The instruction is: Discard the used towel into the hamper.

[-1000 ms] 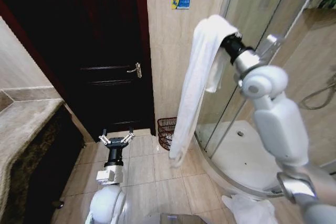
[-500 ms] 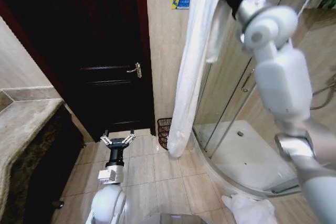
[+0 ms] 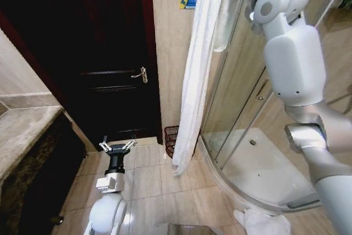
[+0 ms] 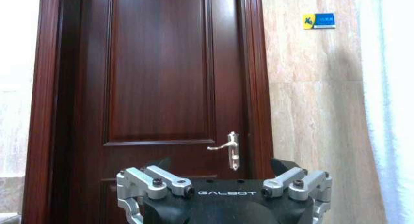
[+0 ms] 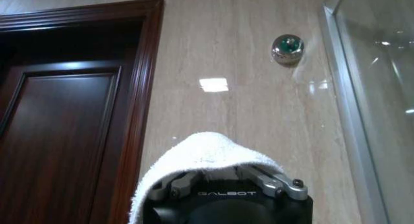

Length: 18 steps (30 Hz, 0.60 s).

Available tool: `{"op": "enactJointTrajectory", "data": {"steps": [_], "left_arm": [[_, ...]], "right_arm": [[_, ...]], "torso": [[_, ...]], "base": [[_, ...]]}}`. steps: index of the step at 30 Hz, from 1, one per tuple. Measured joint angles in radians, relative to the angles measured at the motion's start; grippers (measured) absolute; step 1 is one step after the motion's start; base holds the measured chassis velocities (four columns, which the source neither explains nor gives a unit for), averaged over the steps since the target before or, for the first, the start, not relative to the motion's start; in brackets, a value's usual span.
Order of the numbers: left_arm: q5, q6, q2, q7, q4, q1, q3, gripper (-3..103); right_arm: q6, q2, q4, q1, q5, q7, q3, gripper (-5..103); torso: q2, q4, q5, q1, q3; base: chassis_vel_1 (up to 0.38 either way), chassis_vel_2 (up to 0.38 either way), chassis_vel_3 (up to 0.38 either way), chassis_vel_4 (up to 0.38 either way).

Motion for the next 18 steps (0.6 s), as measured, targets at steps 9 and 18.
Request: {"op": "enactJointTrajectory", "data": {"steps": [9, 18], "left_arm": [[0.000, -0.003, 0.000, 0.002, 0.007, -0.003, 0.002, 100], [0.004, -0.005, -0.003, 0.003, 0.004, -0.003, 0.004, 100]], "right_arm": [[-0.002, 0.009, -0.026, 0.039, 0.003, -0.001, -0.005, 7], [-0.002, 0.011, -0.104, 0.118, 0.002, -0.029, -0.005, 7]], "torso": [[0.000, -0.0001, -0.0001, 0.000, 0.000], [0.000, -0.0001, 0.0002, 0.000, 0.000]], "base": [[-0.051, 0.045, 0.045, -0.052], [-0.058, 0.058, 0.062, -0.045]]}}
